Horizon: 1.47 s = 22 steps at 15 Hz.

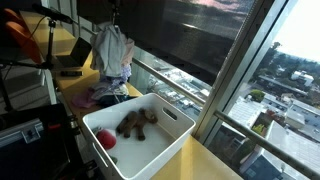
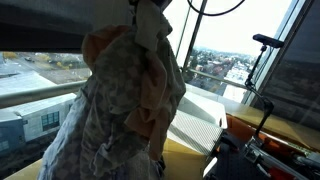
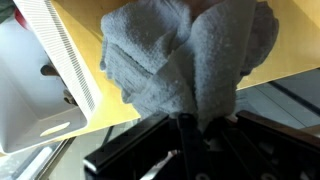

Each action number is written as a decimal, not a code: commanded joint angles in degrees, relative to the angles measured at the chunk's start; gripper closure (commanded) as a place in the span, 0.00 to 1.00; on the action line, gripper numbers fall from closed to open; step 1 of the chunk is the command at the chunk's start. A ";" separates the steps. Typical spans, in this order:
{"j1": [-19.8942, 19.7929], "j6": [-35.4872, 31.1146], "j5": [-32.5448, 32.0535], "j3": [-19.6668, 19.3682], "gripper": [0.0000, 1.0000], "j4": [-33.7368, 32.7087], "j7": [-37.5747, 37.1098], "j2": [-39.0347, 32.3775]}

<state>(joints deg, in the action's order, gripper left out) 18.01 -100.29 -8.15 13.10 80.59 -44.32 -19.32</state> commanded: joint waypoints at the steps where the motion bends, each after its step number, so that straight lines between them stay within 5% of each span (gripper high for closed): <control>1: 0.11 -2.20 3.11 -2.04 0.98 2.90 0.44 -1.46; 10: 2.25 -17.20 0.25 -4.17 0.98 20.31 -0.21 -6.33; 17: 4.19 -20.03 -3.72 -6.96 0.98 23.83 -1.01 -11.50; 18: 4.34 -19.77 -3.84 -7.32 0.87 23.70 -1.00 -11.74; 19: 4.35 -19.50 -3.81 -7.60 0.65 23.61 -0.95 -11.62; 22: 4.13 -18.53 -3.41 -7.94 0.54 23.45 -0.66 -10.28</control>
<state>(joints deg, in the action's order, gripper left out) 21.29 -119.50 -10.73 6.40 103.98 -44.62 -31.29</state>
